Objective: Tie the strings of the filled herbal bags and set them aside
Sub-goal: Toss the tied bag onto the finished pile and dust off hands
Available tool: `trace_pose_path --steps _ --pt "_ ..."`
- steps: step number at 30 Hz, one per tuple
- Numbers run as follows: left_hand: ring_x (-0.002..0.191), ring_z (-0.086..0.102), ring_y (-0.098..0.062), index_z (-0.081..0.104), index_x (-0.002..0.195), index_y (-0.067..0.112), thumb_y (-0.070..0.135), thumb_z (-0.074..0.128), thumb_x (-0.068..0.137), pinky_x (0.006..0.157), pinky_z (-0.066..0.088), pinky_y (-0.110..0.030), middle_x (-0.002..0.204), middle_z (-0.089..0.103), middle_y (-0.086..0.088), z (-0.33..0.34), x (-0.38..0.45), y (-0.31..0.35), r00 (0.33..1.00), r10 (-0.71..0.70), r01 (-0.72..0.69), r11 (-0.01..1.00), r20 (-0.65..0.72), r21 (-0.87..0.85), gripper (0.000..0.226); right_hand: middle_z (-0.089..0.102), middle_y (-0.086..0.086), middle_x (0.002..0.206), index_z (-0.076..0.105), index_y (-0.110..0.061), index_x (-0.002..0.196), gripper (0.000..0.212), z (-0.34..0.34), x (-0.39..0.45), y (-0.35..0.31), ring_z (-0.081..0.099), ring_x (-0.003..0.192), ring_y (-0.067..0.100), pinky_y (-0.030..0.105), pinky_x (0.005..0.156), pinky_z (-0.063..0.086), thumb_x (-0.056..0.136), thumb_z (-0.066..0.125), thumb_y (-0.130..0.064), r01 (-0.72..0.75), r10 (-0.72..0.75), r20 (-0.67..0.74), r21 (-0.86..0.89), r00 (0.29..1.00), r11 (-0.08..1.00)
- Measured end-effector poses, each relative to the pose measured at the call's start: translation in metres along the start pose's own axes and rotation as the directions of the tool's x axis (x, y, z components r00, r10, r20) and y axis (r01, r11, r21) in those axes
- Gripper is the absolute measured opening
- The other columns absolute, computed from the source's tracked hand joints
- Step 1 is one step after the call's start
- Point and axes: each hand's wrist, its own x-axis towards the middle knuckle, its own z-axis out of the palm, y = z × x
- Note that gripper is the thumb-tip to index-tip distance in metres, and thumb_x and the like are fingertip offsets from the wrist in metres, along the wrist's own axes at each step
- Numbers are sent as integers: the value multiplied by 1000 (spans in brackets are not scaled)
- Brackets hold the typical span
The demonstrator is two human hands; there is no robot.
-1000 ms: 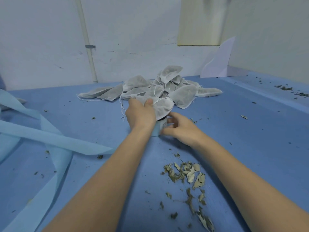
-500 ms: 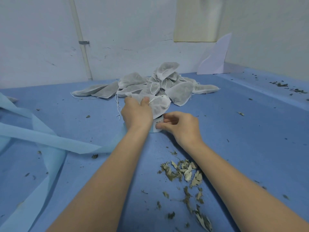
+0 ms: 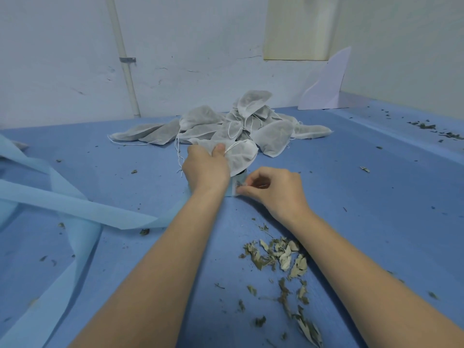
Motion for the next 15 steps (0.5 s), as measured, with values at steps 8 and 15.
trace_pose_path --steps 8,15 --pt "111 54 -29 55 120 3 33 55 93 74 35 -24 120 60 -13 -3 2 -2 1000 -18 19 999 11 -27 40 52 -11 119 69 -33 69 21 -24 -10 -20 54 110 5 26 96 44 61 88 -36 19 14 328 -100 945 995" --pt "97 56 -21 58 106 9 29 61 90 71 35 -20 104 64 -3 -6 -6 5 984 168 -160 980 60 -117 26 45 -11 136 65 -36 67 18 -60 -3 -31 41 128 5 25 101 39 65 83 -38 98 -98 72 12 993 995"
